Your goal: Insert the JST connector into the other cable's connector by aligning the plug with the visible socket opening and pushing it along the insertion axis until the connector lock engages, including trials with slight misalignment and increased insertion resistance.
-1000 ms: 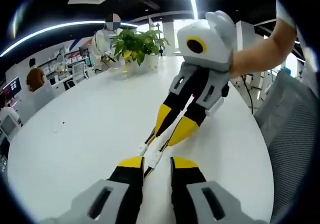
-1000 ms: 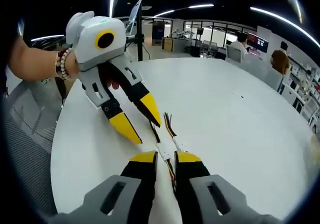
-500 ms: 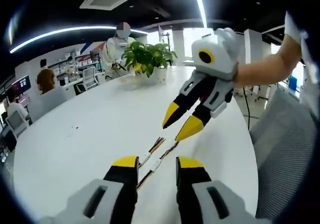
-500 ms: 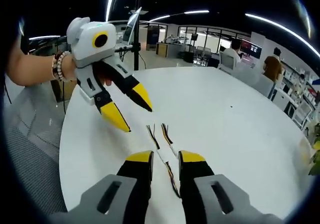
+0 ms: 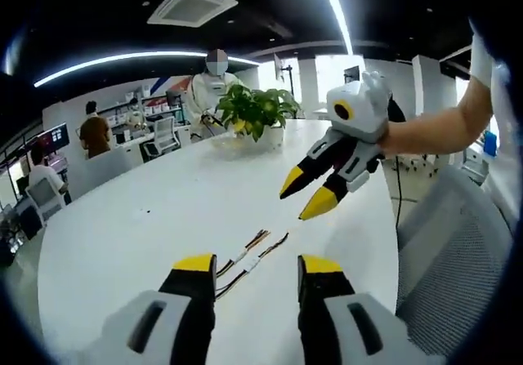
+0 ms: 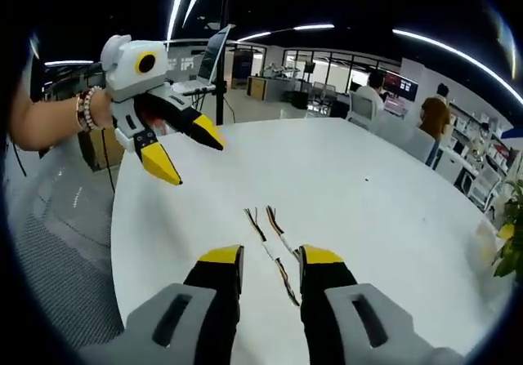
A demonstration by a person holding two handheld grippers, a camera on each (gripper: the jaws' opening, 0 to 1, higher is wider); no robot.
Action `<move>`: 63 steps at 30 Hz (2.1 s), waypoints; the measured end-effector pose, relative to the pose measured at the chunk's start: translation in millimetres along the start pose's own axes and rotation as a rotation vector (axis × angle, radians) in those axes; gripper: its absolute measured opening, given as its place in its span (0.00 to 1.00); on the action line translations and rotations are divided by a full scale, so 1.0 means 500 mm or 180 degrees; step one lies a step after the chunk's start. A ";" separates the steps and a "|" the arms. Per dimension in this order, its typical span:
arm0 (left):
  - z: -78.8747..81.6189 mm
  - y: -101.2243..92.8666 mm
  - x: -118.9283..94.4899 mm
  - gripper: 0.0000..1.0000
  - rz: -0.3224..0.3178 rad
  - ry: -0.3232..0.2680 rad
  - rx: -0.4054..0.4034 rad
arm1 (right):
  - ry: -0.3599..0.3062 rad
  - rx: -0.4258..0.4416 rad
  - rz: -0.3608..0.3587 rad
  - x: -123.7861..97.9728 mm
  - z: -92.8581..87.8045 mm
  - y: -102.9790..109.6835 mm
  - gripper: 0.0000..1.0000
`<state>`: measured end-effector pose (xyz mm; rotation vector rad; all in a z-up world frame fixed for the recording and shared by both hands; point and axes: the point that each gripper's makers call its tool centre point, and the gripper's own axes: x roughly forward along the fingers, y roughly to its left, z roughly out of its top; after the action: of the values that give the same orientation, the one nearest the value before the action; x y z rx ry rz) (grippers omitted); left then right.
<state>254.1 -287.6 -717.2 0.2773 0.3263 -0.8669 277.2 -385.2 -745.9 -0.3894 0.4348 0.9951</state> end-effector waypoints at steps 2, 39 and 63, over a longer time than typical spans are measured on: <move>-0.002 -0.005 -0.016 0.36 0.0042 -0.0010 -0.0030 | -0.0025 0.0017 -0.0049 -0.014 0.000 -0.004 0.25; -0.115 -0.059 -0.279 0.37 0.0938 -0.0127 -0.0706 | -0.0210 0.0921 -0.0450 -0.184 -0.123 0.066 0.30; -0.176 -0.070 -0.280 0.65 0.1124 -0.0317 -0.1682 | -0.0040 0.1180 -0.0392 -0.194 -0.180 0.118 0.44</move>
<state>127.6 -179.3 -747.1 -0.1962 0.3871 -0.4213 164.9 -470.5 -779.0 -0.0745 0.5652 0.7764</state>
